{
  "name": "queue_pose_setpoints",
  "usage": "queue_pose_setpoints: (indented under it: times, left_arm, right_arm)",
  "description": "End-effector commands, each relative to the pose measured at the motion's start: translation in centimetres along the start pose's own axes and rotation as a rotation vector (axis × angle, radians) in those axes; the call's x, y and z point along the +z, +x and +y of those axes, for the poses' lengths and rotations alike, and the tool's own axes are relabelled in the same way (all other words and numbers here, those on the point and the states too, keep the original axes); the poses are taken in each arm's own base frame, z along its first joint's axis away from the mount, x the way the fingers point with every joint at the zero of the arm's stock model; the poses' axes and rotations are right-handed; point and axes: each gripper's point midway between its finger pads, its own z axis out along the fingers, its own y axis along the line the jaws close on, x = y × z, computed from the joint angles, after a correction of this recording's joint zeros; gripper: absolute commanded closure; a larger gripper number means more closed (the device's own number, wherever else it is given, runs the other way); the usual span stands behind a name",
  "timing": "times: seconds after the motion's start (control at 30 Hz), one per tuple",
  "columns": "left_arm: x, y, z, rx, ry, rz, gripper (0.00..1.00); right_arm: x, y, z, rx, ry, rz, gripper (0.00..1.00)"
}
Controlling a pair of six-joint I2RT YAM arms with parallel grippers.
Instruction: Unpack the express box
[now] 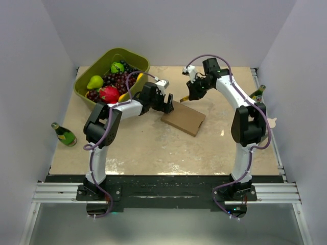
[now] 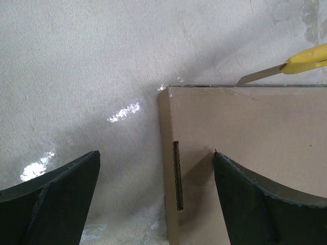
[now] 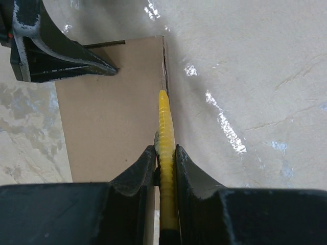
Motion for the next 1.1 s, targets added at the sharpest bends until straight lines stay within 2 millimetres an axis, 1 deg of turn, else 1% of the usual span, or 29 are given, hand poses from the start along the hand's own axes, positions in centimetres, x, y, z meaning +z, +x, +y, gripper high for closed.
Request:
queue_pose_setpoints:
  times: [0.0,0.23,0.33,0.5,0.83,0.97,1.07]
  left_arm:
    - [0.4,2.0,1.4,-0.001,-0.045,0.048,0.05]
    - [0.3,2.6,1.4,-0.011,-0.044,0.059,0.05]
    - [0.3,2.7,1.4,-0.011,-0.042,0.061,0.05]
    - [0.3,2.8,1.5,-0.015,-0.044,0.065,0.05]
    - [0.2,2.9,1.5,-0.011,-0.046,0.066,0.05]
    - [0.3,3.1,1.6,-0.013,-0.053,0.07,0.05]
    - [0.3,3.1,1.6,-0.015,-0.054,0.071,0.04]
  right_arm:
    - [-0.3,-2.7,-0.4,-0.05,0.056,-0.062,1.0]
    - [0.7,-3.0,-0.4,-0.059,0.072,-0.052,1.0]
    - [1.1,-2.7,-0.3,-0.066,0.077,-0.033,1.0]
    - [1.3,-2.3,-0.6,-0.066,0.092,-0.02,1.0]
    - [2.1,-1.3,-0.2,-0.076,0.076,0.013,1.0]
    - [1.8,-0.9,0.2,-0.082,0.064,0.03,1.0]
    - [1.5,-1.2,0.2,-0.091,0.074,0.019,1.0]
